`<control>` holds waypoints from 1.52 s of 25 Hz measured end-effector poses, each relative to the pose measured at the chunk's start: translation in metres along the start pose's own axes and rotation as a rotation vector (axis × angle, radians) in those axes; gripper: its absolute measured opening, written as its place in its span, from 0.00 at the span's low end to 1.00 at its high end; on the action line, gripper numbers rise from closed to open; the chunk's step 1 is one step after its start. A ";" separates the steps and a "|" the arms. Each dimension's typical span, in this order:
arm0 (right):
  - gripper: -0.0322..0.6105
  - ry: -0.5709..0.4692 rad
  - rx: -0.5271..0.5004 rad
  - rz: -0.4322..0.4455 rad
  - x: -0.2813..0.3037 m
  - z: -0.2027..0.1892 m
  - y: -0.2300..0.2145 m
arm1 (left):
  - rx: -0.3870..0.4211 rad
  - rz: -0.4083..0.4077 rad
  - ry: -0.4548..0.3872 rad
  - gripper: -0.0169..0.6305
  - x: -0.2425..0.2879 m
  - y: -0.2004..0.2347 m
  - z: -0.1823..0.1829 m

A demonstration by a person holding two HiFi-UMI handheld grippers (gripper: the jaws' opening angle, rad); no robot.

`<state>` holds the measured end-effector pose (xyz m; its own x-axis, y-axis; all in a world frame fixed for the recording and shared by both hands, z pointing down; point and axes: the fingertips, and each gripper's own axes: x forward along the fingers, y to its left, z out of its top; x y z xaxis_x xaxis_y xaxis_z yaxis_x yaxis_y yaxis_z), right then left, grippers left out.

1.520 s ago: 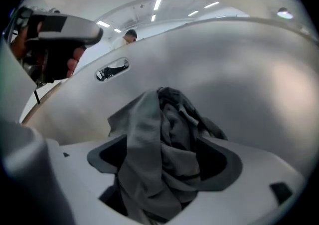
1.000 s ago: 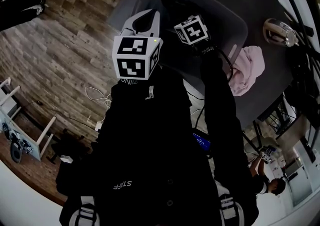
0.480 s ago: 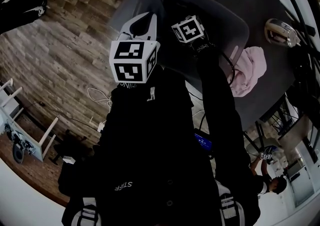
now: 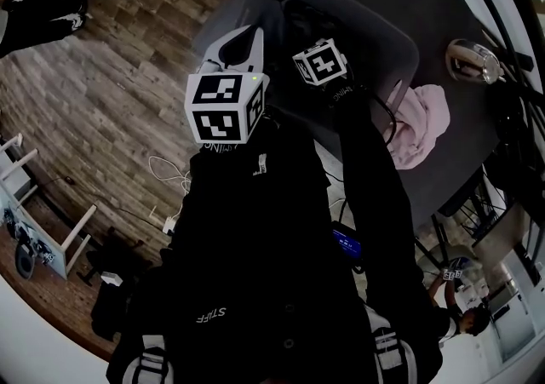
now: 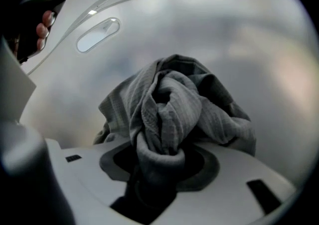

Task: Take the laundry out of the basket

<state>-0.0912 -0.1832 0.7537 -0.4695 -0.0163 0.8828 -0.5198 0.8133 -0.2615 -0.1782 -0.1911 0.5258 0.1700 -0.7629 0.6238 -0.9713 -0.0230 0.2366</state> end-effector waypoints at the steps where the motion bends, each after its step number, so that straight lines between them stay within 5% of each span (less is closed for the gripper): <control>1: 0.38 -0.007 -0.004 -0.010 -0.003 0.001 0.001 | -0.001 0.002 -0.007 0.03 -0.004 0.001 0.002; 13: 0.38 -0.266 -0.019 -0.095 -0.116 0.043 0.021 | 0.010 -0.006 -0.103 0.03 -0.053 -0.003 0.025; 27: 0.38 -0.772 0.108 -0.245 -0.302 0.073 0.062 | 0.065 -0.044 -0.301 0.03 -0.123 -0.032 0.078; 38: 0.38 -1.059 0.151 -0.462 -0.424 0.061 0.078 | 0.128 -0.107 -0.416 0.03 -0.154 -0.071 0.109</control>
<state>0.0241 -0.1480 0.3349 -0.5371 -0.8287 0.1573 -0.8435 0.5263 -0.1072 -0.1537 -0.1426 0.3322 0.2151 -0.9462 0.2415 -0.9690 -0.1761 0.1733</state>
